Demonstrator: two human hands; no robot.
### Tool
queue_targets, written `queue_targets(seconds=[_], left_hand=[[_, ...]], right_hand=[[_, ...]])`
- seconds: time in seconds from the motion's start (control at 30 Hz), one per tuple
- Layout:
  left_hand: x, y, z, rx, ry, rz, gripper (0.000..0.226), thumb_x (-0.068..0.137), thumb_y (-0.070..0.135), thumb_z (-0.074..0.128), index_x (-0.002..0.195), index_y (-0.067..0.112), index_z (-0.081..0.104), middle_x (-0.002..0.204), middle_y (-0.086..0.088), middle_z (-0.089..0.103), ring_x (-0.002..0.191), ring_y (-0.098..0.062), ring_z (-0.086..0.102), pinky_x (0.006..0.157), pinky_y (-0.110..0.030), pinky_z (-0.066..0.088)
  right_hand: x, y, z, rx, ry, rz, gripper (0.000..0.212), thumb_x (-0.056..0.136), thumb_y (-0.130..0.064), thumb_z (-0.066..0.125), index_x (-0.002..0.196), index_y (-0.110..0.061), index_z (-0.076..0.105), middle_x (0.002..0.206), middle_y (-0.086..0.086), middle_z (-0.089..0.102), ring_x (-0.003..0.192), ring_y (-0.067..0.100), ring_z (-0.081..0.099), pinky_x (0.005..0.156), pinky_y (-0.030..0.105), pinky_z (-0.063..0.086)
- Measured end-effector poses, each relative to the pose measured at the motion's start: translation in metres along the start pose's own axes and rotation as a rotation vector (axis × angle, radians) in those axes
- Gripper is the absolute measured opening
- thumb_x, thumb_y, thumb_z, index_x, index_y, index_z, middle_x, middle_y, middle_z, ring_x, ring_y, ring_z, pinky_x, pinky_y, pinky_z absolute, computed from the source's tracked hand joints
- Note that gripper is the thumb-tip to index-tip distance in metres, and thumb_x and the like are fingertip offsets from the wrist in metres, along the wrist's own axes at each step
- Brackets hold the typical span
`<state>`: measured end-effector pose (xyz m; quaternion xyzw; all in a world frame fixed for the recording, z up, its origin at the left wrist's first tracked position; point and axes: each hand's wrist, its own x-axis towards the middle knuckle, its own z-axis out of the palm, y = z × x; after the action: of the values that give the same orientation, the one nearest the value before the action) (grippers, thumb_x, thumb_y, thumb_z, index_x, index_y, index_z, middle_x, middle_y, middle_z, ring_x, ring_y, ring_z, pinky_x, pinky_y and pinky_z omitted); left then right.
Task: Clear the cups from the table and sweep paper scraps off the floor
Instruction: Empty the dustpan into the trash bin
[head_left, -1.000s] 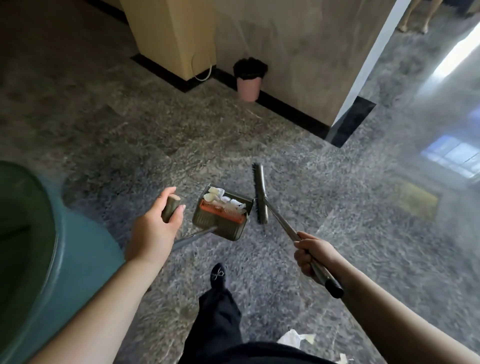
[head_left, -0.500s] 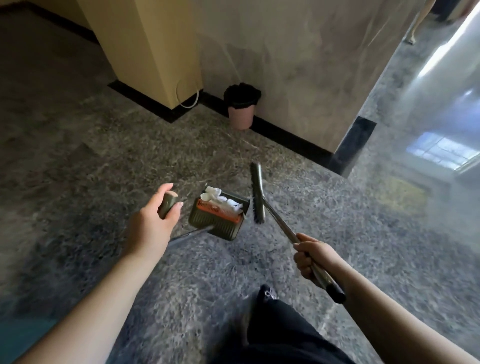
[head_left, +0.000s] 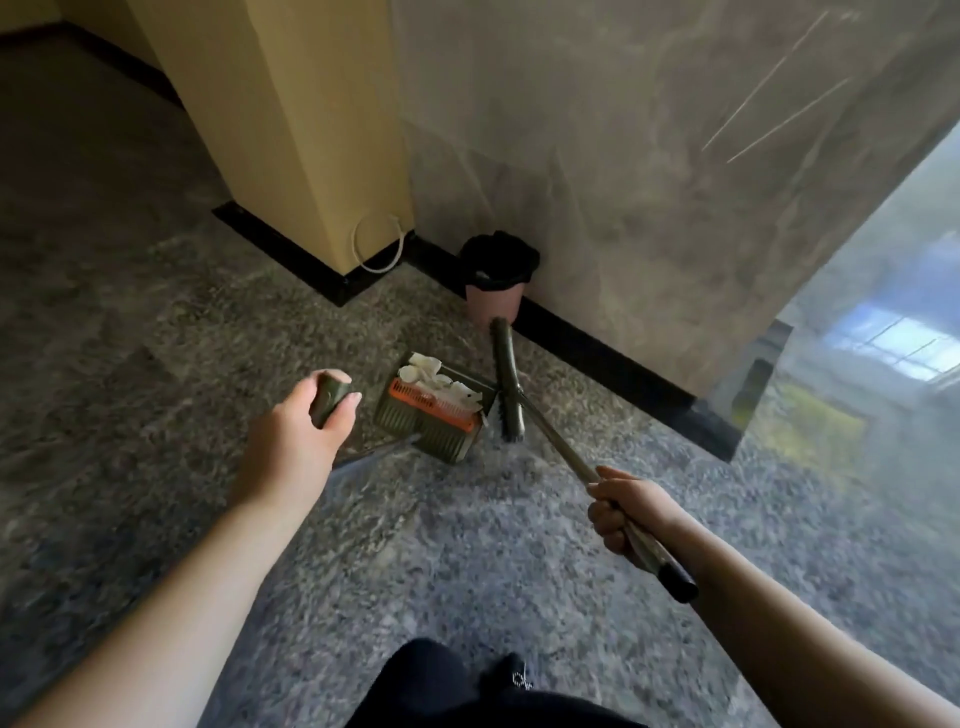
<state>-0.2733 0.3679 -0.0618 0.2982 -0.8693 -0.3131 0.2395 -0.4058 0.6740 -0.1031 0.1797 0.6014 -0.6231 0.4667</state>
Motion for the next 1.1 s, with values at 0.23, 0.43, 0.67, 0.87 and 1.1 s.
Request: queue_targets(seconds=[0.23,0.43,0.67,0.87,1.1], left_hand=[[0.159,0.013,0.026,0.098,-0.028,0.088,0.029,0.092,0.039,0.061,0.105,0.013,0.066,0.058,-0.007,0.058,0.056,-0.032,0.058,0.054,-0.038,0.05],[0.284,0.026,0.05,0.052,-0.122,0.167,0.029,0.094,0.039,0.058,0.106,0.014,0.064,0.063,-0.005,0.057,0.06,-0.031,0.058,0.053,-0.036,0.045],[0.405,0.054,0.08,0.102,-0.138,0.278,0.031,0.094,0.039,0.057,0.095,0.008,0.061,0.062,-0.011,0.057,0.058,-0.034,0.058,0.054,-0.043,0.05],[0.484,0.078,0.132,0.112,-0.153,0.323,0.028,0.095,0.035,0.058,0.09,0.007,0.06,0.058,-0.006,0.054,0.052,-0.024,0.054,0.05,-0.04,0.045],[0.56,0.136,0.206,0.198,-0.203,0.271,0.03,0.094,0.038,0.059,0.105,0.01,0.063,0.076,-0.013,0.062,0.071,-0.035,0.06,0.064,-0.046,0.053]], right_hand=[[0.084,-0.106,0.019,-0.072,0.01,-0.076,0.053,0.098,-0.001,0.039,0.144,-0.025,0.032,0.048,0.001,0.039,0.034,0.009,0.035,0.034,0.017,0.03],[0.142,-0.178,0.038,-0.063,0.022,-0.139,0.062,0.096,-0.002,0.042,0.148,-0.032,0.026,0.048,0.001,0.04,0.033,0.009,0.036,0.034,0.017,0.031],[0.197,-0.262,0.038,-0.088,0.017,-0.192,0.062,0.093,-0.001,0.045,0.144,-0.035,0.033,0.049,0.001,0.044,0.035,0.01,0.038,0.036,0.019,0.033],[0.254,-0.348,0.018,-0.157,0.012,-0.195,0.065,0.095,0.0,0.042,0.15,-0.032,0.025,0.049,0.002,0.039,0.033,0.01,0.034,0.035,0.016,0.03],[0.317,-0.445,-0.02,-0.178,-0.052,-0.179,0.049,0.098,0.001,0.038,0.14,-0.023,0.039,0.05,0.003,0.034,0.033,0.009,0.032,0.035,0.016,0.029]])
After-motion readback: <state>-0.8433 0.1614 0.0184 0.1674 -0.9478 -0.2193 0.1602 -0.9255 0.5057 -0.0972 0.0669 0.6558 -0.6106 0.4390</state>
